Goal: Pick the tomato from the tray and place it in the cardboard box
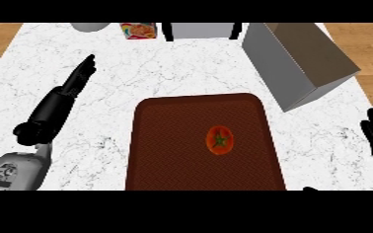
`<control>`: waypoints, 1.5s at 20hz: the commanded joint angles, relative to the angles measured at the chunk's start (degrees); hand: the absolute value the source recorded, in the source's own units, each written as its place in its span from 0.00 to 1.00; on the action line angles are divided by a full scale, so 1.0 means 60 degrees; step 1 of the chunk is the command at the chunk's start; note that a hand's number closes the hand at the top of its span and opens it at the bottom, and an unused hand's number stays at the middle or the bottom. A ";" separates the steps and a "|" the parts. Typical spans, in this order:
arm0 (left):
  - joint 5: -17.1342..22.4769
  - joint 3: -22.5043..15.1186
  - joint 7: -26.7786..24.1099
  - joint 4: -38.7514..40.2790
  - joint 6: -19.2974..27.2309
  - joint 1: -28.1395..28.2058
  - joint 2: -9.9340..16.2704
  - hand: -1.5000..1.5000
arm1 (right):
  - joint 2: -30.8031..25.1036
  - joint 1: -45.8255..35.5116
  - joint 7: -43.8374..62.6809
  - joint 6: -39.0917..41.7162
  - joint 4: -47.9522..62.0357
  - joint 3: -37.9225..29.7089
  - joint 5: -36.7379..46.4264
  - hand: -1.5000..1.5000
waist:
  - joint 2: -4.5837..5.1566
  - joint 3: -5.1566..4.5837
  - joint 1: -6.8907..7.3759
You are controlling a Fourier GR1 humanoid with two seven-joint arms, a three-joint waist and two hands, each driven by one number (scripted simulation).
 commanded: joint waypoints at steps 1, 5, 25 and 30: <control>0.0066 -0.0032 -0.0152 0.0082 -0.0282 0.0103 0.0046 0.50 | -0.0250 0.0469 0.1862 0.1237 -0.0617 0.0745 0.2097 0.00 | 0.0066 -0.0023 0.0218; -0.0205 -0.0315 0.0191 -0.0037 0.0001 -0.0194 -0.0282 0.50 | -0.0607 0.0330 0.3455 0.3267 -0.1237 0.1527 0.3180 0.00 | 0.0081 -0.0024 0.0307; -0.0107 0.0002 0.0428 0.0085 -0.0483 -0.0648 -0.0259 0.50 | 0.6587 -0.4297 0.9766 0.9250 0.2793 0.6347 0.6116 0.00 | 0.0081 0.0037 0.0489; -0.0214 0.0070 -0.0102 -0.0177 -0.0471 -0.0021 -0.0312 0.50 | 0.7003 -0.4288 0.9921 0.9416 0.3544 0.6206 0.6744 0.00 | 0.0056 0.0044 0.0458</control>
